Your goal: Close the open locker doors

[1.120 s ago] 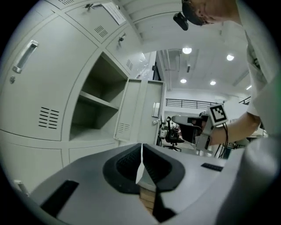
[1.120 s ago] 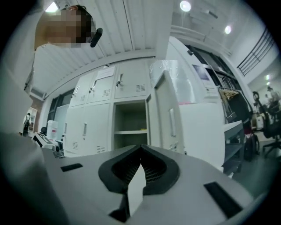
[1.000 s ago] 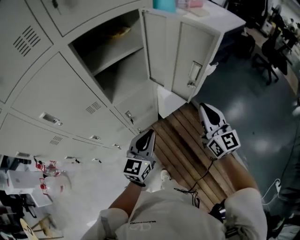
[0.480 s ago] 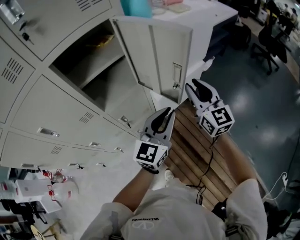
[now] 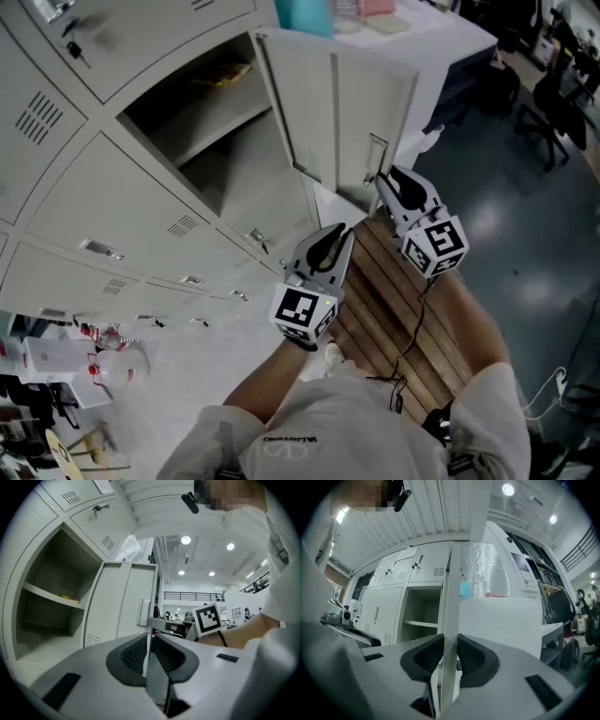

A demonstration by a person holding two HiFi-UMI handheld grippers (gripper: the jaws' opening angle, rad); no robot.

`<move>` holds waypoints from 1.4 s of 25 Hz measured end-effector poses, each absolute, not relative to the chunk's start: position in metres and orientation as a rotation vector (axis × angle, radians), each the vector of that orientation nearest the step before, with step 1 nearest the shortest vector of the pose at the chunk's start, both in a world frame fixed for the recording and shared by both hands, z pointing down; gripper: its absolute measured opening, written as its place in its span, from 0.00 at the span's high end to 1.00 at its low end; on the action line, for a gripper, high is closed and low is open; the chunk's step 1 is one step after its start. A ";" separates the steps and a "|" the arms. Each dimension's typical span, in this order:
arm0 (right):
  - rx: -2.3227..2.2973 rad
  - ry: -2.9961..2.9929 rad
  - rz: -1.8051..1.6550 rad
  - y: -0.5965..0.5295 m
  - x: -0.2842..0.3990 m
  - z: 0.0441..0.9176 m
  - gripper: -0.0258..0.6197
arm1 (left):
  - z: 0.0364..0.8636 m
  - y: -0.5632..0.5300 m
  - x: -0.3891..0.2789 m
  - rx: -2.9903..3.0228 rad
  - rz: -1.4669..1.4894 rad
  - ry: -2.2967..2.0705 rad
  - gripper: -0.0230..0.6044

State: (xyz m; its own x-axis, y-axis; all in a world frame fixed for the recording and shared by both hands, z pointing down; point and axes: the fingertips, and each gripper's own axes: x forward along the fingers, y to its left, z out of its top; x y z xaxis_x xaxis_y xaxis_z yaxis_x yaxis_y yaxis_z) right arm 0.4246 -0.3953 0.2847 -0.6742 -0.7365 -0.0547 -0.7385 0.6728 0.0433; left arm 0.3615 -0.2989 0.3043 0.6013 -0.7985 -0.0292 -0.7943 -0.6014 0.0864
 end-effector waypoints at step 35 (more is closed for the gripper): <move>-0.867 2.924 0.197 -0.286 0.262 0.278 0.87 | 0.390 -0.307 0.257 2.445 0.171 -1.960 0.82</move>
